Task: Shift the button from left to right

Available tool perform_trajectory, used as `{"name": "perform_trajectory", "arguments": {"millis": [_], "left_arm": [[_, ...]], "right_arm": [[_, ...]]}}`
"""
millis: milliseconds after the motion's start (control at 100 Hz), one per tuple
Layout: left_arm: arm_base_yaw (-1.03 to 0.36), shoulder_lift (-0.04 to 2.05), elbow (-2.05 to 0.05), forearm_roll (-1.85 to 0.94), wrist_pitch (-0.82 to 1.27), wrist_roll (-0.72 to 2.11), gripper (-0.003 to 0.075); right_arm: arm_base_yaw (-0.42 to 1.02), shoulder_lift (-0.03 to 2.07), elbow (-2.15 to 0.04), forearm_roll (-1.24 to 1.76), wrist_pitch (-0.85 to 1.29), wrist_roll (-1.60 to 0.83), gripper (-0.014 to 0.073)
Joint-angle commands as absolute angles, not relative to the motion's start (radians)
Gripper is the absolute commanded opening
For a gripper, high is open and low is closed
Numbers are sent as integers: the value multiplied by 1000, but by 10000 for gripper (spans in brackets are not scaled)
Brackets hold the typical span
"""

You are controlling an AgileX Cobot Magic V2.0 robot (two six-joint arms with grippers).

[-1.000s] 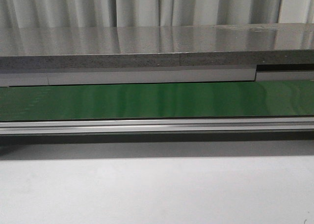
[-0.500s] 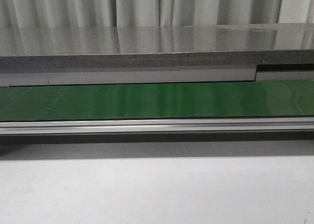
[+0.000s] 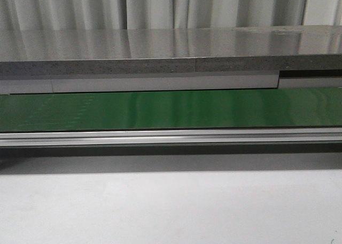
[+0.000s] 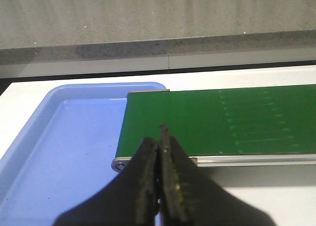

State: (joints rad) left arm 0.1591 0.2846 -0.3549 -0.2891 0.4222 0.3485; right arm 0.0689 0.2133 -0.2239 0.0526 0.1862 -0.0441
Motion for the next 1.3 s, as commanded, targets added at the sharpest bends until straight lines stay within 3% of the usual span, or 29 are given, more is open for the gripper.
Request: {"name": "perform_trajectory", "arguments": {"millis": [0,400,1290], "left_arm": [[153,292,-379,-305,348,343,-19],[153,292,-379,-305,348,343,-19],[153,292,-379,-305,348,343,-19]], "right_arm": [[69,169,-184,55,37,-41,-67],[70,-28,10,55,-23,0,-67],[70,-26,9,56,-16,0,-67]]}}
